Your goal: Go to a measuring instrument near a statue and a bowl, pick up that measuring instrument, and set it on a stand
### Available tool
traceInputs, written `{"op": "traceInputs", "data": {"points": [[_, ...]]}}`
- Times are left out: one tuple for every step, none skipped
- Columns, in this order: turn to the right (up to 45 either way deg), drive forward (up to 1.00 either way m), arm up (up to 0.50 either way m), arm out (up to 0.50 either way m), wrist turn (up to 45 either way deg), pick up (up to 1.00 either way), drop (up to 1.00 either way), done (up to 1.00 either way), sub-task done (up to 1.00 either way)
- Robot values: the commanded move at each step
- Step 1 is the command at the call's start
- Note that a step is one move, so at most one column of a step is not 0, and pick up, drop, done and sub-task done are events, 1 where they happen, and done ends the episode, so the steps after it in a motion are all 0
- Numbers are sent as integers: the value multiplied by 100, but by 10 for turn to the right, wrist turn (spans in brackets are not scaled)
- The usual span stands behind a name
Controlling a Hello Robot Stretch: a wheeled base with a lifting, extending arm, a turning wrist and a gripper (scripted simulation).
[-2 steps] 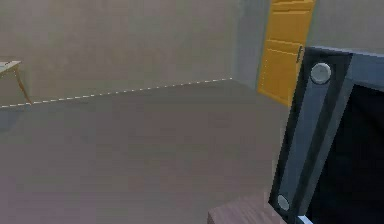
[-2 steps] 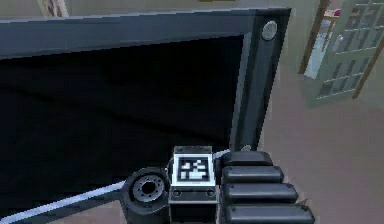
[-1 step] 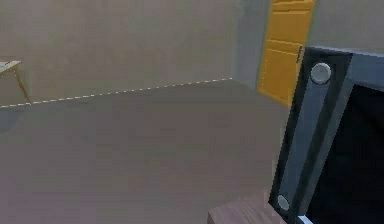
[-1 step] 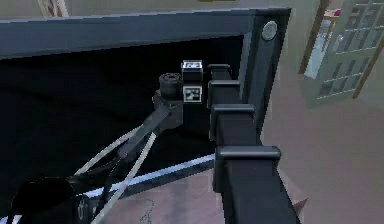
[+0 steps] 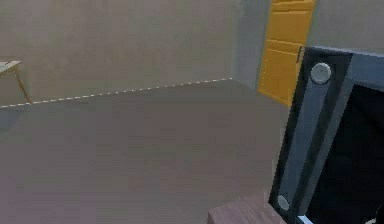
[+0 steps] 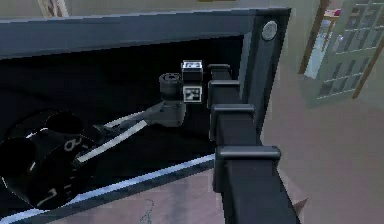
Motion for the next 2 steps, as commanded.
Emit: {"op": "traceInputs", "data": {"points": [[0,0,0,0,450,0,0,0,0],[0,0,0,0,450,0,0,0,0]]}}
